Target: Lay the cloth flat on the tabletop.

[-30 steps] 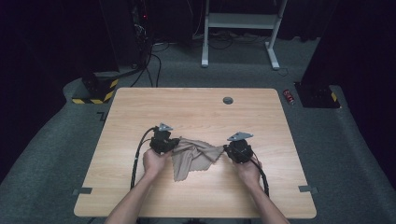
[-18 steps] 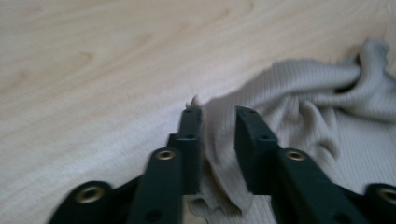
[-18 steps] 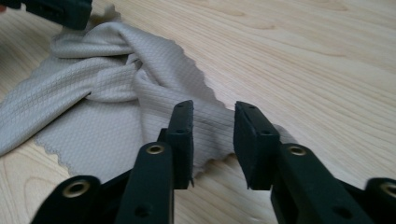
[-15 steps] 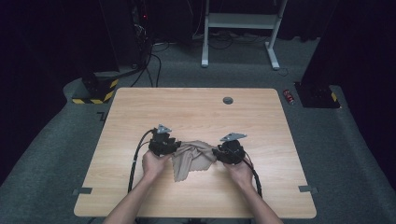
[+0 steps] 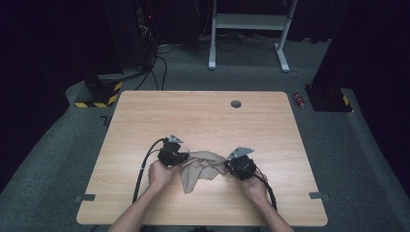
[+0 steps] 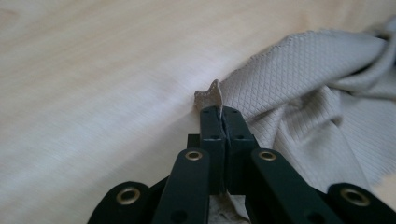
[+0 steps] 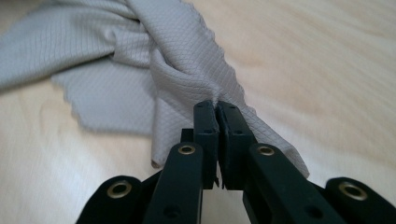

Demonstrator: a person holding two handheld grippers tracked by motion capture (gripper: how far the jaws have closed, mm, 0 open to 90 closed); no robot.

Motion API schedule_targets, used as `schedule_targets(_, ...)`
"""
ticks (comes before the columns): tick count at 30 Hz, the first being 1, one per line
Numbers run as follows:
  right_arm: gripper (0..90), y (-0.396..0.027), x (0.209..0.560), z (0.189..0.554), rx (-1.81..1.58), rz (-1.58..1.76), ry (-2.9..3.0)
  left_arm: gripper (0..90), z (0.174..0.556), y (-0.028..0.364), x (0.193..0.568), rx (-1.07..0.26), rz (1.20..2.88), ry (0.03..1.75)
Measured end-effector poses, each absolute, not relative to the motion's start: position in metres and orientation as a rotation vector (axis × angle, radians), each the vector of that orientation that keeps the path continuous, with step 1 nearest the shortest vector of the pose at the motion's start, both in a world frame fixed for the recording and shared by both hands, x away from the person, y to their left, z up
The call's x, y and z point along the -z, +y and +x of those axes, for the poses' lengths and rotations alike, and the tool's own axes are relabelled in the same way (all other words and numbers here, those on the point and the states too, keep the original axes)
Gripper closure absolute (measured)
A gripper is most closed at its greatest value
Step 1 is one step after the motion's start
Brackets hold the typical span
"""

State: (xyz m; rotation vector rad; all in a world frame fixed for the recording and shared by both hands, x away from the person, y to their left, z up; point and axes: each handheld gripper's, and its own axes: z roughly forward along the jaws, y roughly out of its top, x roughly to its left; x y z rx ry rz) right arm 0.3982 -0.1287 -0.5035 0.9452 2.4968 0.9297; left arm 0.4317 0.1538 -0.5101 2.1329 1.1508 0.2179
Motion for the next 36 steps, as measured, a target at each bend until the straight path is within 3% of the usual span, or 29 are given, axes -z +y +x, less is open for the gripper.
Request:
schedule_targets(5, 83.4, -0.144, 0.506, 0.379, -0.920, 0.897, 2.520, 88.2, 0.405, 0.148, 0.509, -0.149, 2.150, 1.070)
schedule_targets(6, 83.4, -0.144, 0.506, 0.379, -0.920, 0.897, 2.520, 87.8, 0.405, 0.148, 0.509, -0.149, 2.150, 1.070)
schedule_targets(7, 75.3, -0.149, 0.503, 0.377, -0.958, 0.922, 2.501, 87.0, 0.404, 0.148, 0.506, -0.160, 2.127, 1.075)
schedule_targets(9, 72.8, -0.159, 0.497, 0.377, -1.047, 0.987, 2.460, 83.6, 0.405, 0.150, 0.503, -0.172, 2.106, 1.084)
schedule_targets(17, 68.7, -0.180, 0.497, 0.393, -1.049, 1.239, 2.346, 83.0, 0.412, 0.155, 0.497, -0.210, 2.062, 1.110)
schedule_targets(20, 65.3, -0.174, 0.502, 0.397, -1.011, 1.253, 2.378, 74.7, 0.415, 0.152, 0.501, -0.201, 2.074, 1.130)
schedule_targets(23, 75.4, -0.169, 0.509, 0.402, -0.957, 1.257, 2.417, 72.3, 0.418, 0.148, 0.505, -0.201, 2.097, 1.142)
schedule_targets(26, 86.9, -0.163, 0.508, 0.396, -0.895, 1.142, 2.431, 83.4, 0.419, 0.146, 0.509, -0.213, 2.139, 1.127)
schedule_targets(28, 88.3, -0.163, 0.507, 0.391, -0.890, 1.093, 2.426, 89.2, 0.419, 0.146, 0.509, -0.207, 2.156, 1.114)
schedule_targets(36, 89.0, -0.174, 0.496, 0.383, -0.950, 1.063, 2.371, 89.9, 0.418, 0.154, 0.497, -0.254, 2.090, 1.101)
